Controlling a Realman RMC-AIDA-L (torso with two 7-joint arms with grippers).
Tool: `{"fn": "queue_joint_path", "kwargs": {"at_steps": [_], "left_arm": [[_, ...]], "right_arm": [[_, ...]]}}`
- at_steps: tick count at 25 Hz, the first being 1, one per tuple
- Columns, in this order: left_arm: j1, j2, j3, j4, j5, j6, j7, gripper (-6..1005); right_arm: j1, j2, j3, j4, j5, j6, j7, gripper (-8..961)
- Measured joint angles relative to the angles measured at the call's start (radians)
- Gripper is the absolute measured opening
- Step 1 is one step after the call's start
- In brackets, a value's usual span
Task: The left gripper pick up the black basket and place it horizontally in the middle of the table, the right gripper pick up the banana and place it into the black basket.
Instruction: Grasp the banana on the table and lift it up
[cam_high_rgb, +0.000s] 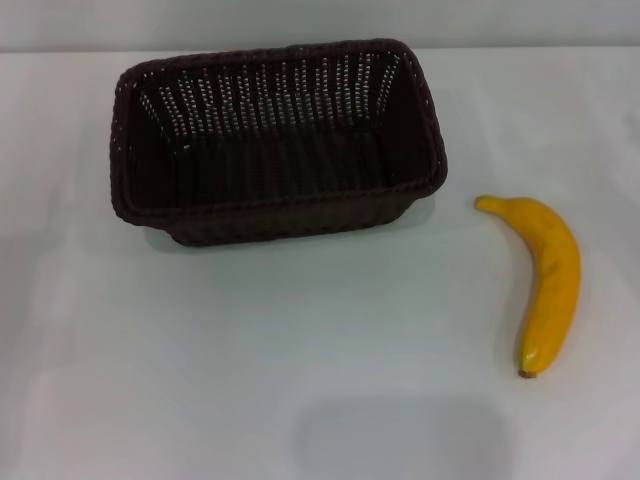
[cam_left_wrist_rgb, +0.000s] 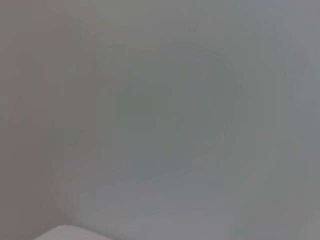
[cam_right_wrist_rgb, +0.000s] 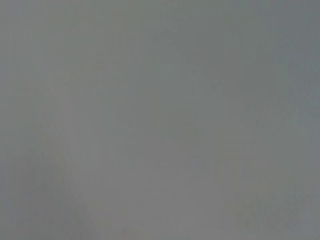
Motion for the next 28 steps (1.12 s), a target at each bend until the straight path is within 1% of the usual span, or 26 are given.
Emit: {"fn": "queue_joint_path", "kwargs": {"at_steps": [1,2,3,4,5,6,7,8,9,10,11,12,13,14,15,16,17,19,21,25,28], "left_arm": [[0.0,0.001,0.0,0.0,-0.009,0.012,0.005,899],[-0.001,0.002,0.0,0.0,-0.02,0.022,0.013,899],[-0.003,0.002,0.0,0.0,-0.031,0.033,0.026,899],[-0.005,0.002,0.0,0.0,-0.043,0.041,0.039,899],[-0.007,0.002,0.0,-0.001,-0.059,0.047,0.054,899],[-0.01,0.003,0.0,-0.002,-0.072,0.051,0.065,898],[-0.014,0.002,0.001,-0.006,-0.092,0.053,0.073,898],[-0.015,0.002,0.0,-0.008,-0.104,0.054,0.076,898],[-0.02,0.002,0.0,-0.013,-0.12,0.056,0.081,898],[-0.022,0.001,0.0,-0.016,-0.129,0.059,0.087,898],[-0.027,0.001,0.0,-0.02,-0.135,0.061,0.097,898],[-0.031,0.0,0.001,-0.026,-0.137,0.062,0.109,898],[-0.031,0.0,0.001,-0.026,-0.137,0.062,0.109,898],[-0.035,0.0,0.0,-0.032,-0.142,0.063,0.121,898],[-0.05,0.0,0.0,-0.049,-0.16,0.066,0.147,898],[-0.054,0.001,0.0,-0.053,-0.164,0.066,0.154,898],[-0.058,0.001,0.0,-0.057,-0.168,0.067,0.159,898],[-0.065,0.002,0.0,-0.065,-0.179,0.072,0.171,898],[-0.068,0.002,0.0,-0.065,-0.185,0.076,0.176,898],[-0.08,0.003,0.0,-0.065,-0.189,0.077,0.179,897],[-0.091,0.004,0.0,-0.066,-0.189,0.086,0.179,897]], "right_arm": [[-0.016,-0.018,0.002,-0.094,-0.115,-0.021,0.119,838],[-0.023,-0.027,0.004,-0.146,-0.184,-0.028,0.188,838],[-0.031,-0.043,0.007,-0.246,-0.321,-0.034,0.323,838],[-0.035,-0.05,0.008,-0.306,-0.401,-0.034,0.398,838],[-0.036,-0.056,0.008,-0.393,-0.531,-0.028,0.521,838],[-0.036,-0.058,0.008,-0.461,-0.624,-0.023,0.62,838],[-0.032,-0.055,0.007,-0.553,-0.76,-0.011,0.751,838],[-0.027,-0.047,0.008,-0.627,-0.875,0.005,0.854,838],[-0.016,-0.032,0.006,-0.711,-1.011,0.032,0.971,838],[-0.002,-0.008,0.007,-0.794,-1.156,0.073,1.071,838],[0.02,0.025,0.007,-0.893,-1.321,0.135,1.185,838],[0.031,0.043,0.006,-0.934,-1.381,0.162,1.223,838],[0.059,0.076,0.004,-1.012,-1.519,0.238,1.3,838],[0.086,0.101,-0.003,-1.071,-1.627,0.299,1.36,838],[0.108,0.109,-0.023,-1.109,-1.706,0.357,1.412,838],[0.134,0.111,-0.051,-1.137,-1.773,0.409,1.473,838],[0.157,0.107,-0.083,-1.151,-1.823,0.459,1.539,838],[0.199,0.101,-0.128,-1.159,-1.862,0.531,1.638,838],[0.234,0.106,-0.16,-1.158,-1.865,0.588,1.71,838],[0.264,0.106,-0.241,-1.13,-1.859,0.628,1.824,838],[0.278,0.111,-0.294,-1.067,-1.867,0.631,1.877,837]]}}
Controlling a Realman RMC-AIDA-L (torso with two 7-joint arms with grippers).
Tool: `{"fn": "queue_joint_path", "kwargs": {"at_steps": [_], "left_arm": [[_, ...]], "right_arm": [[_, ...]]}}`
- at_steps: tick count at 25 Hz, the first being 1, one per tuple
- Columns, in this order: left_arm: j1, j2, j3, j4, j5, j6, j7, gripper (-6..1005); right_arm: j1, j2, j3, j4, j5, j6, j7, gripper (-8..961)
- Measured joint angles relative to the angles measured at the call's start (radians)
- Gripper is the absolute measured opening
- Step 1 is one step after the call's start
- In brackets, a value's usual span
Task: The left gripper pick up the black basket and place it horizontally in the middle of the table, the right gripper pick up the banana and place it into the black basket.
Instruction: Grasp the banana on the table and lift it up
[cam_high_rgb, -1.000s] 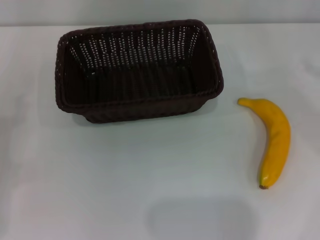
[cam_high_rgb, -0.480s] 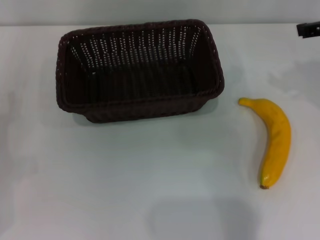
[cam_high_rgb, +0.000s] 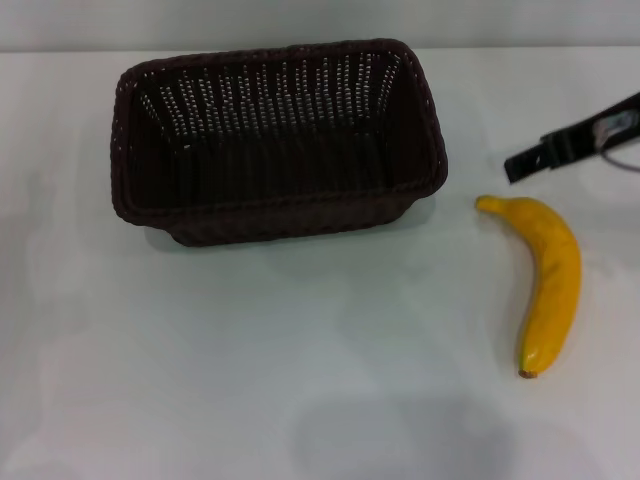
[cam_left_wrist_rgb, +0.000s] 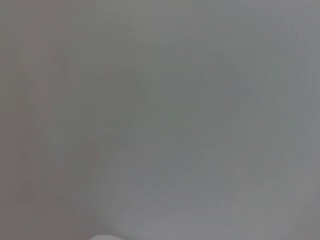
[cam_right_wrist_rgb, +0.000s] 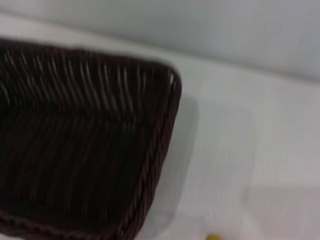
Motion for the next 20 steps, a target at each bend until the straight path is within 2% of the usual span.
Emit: {"fn": "queue_joint_path", "kwargs": {"at_steps": [9,13,20], "left_arm": [[-0.029,0.019,0.003,-0.019,0.006,0.06,0.0,897],[-0.035,0.028,0.002,-0.029,0.007,0.067,-0.002,897],[-0.052,0.042,0.002,-0.036,0.003,0.109,-0.006,896]], "right_arm": [[0.04,0.002,-0.111,0.226,-0.053,-0.062,0.08,837],[0.05,0.003,-0.117,0.284,-0.104,-0.087,0.089,837],[0.08,0.004,-0.119,0.404,-0.101,-0.144,0.087,837]]}}
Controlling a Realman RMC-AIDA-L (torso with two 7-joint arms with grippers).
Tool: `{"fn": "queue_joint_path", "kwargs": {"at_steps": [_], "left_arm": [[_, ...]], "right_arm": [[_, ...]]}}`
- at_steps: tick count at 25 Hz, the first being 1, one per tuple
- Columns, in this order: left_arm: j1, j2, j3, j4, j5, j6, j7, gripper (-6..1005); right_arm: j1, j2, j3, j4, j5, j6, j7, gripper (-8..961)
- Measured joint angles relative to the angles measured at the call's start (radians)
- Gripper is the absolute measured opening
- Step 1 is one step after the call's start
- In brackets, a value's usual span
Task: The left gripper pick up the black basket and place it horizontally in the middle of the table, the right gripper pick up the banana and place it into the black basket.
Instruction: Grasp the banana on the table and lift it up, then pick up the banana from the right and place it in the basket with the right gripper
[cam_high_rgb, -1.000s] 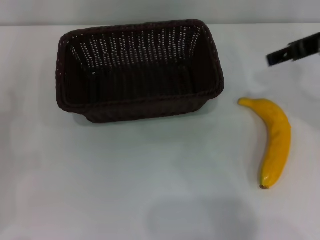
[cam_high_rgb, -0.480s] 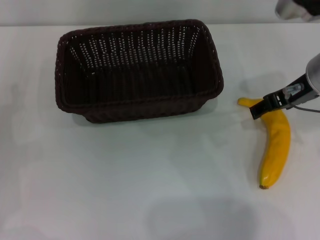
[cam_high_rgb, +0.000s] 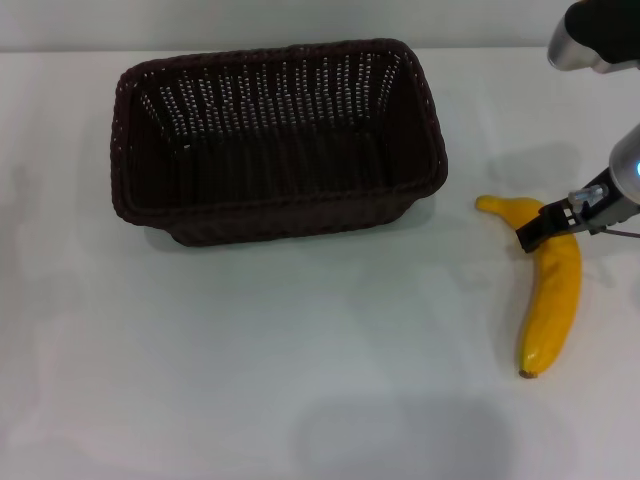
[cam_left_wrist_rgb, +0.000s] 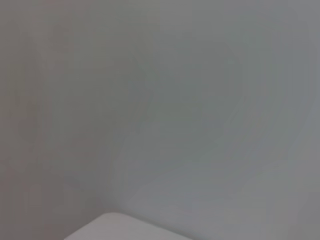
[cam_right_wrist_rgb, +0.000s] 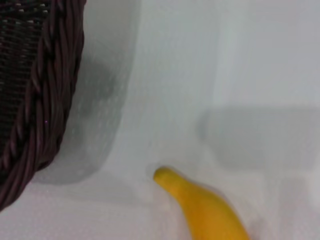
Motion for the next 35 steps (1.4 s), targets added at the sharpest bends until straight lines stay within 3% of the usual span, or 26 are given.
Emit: {"fn": "queue_joint_path", "kwargs": {"at_steps": [11,22,27,30,35], "left_arm": [[-0.015,0.002,-0.012,0.002,-0.003,0.001,0.004,896],[-0.014,-0.006,-0.05,0.008,-0.003,-0.003,0.005,895],[-0.013,-0.012,-0.051,0.009,-0.003,-0.008,0.005,895],[-0.014,-0.013,-0.051,0.01,-0.003,-0.009,0.005,895],[-0.02,-0.015,-0.05,0.023,-0.003,-0.009,0.007,895]], "right_arm": [[0.002,-0.002,-0.002,0.04,0.057,-0.044,-0.027,838],[0.0,-0.006,0.006,0.051,0.061,-0.021,-0.112,488],[-0.002,-0.011,0.014,0.029,0.044,-0.007,-0.129,504],[0.001,-0.015,0.075,-0.01,-0.024,0.002,-0.17,513],[0.06,-0.012,0.261,-0.073,-0.155,-0.035,-0.287,529]]}}
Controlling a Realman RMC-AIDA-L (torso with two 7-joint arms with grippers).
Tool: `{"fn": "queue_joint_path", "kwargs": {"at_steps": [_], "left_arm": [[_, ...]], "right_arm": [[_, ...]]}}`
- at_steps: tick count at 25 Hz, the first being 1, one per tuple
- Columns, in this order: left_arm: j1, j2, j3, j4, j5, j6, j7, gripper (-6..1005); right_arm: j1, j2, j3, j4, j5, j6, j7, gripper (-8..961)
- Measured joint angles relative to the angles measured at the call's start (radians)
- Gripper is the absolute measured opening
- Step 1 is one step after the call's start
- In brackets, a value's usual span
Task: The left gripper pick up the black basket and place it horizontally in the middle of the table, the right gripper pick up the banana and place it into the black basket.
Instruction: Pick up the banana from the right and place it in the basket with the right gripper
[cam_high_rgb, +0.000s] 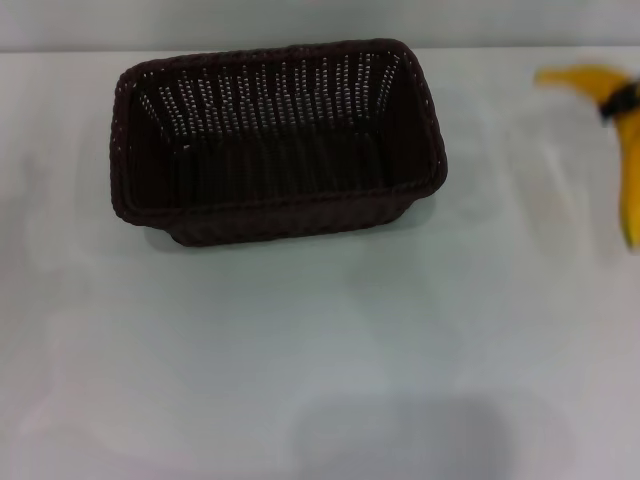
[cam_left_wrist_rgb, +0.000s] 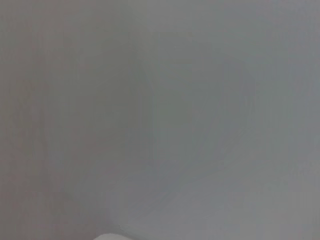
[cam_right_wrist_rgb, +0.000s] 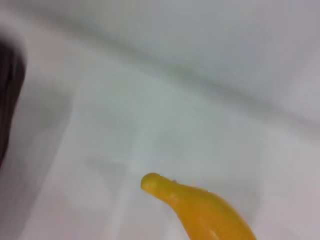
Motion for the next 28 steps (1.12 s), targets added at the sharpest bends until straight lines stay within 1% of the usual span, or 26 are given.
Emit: {"fn": "queue_joint_path", "kwargs": {"at_steps": [2,4,5,8,10,12,13,17,21,23,25,26,28], "left_arm": [[0.0,-0.004,0.0,0.01,0.0,0.0,0.0,895],[0.0,-0.008,0.0,0.015,0.0,-0.001,0.0,895],[0.0,-0.01,-0.001,0.015,0.0,-0.001,0.0,895],[-0.006,-0.017,0.0,0.015,0.0,-0.001,0.0,895],[-0.01,-0.021,0.002,0.015,0.001,-0.001,0.0,895],[-0.012,-0.025,0.003,0.015,0.002,-0.001,0.0,895],[-0.013,-0.026,0.004,0.015,0.002,-0.001,0.0,895],[-0.019,-0.027,0.004,0.014,0.001,-0.001,0.0,895],[-0.024,-0.027,0.003,0.011,0.0,0.0,0.0,895],[-0.03,-0.028,0.005,0.007,0.001,0.004,0.0,895],[-0.033,-0.028,0.006,0.006,0.004,0.006,0.0,895],[-0.034,-0.027,0.006,0.006,0.006,0.006,0.0,895],[-0.034,-0.027,0.006,0.005,0.009,0.004,0.0,895]], "right_arm": [[0.01,0.001,0.037,-0.033,0.029,-0.058,-0.049,535],[0.013,0.003,0.047,-0.062,0.108,-0.129,-0.105,542],[0.013,0.004,0.045,-0.071,0.179,-0.173,-0.147,545],[0.019,0.004,0.041,-0.053,0.464,-0.3,-0.359,554],[0.034,0.004,0.039,-0.013,0.617,-0.353,-0.506,561],[0.06,0.006,0.014,0.07,0.772,-0.417,-0.679,567],[0.068,0.005,0.004,0.093,0.802,-0.436,-0.724,570],[0.119,0.008,-0.08,0.262,0.942,-0.511,-0.93,583],[0.204,0.016,-0.15,0.448,1.024,-0.557,-1.017,595],[0.236,0.017,-0.18,0.502,1.045,-0.581,-1.026,602],[0.245,0.017,-0.199,0.517,1.052,-0.598,-1.027,608],[0.238,0.017,-0.2,0.506,1.053,-0.598,-1.025,611],[0.199,0.014,-0.189,0.444,1.055,-0.598,-1.018,618]]}}
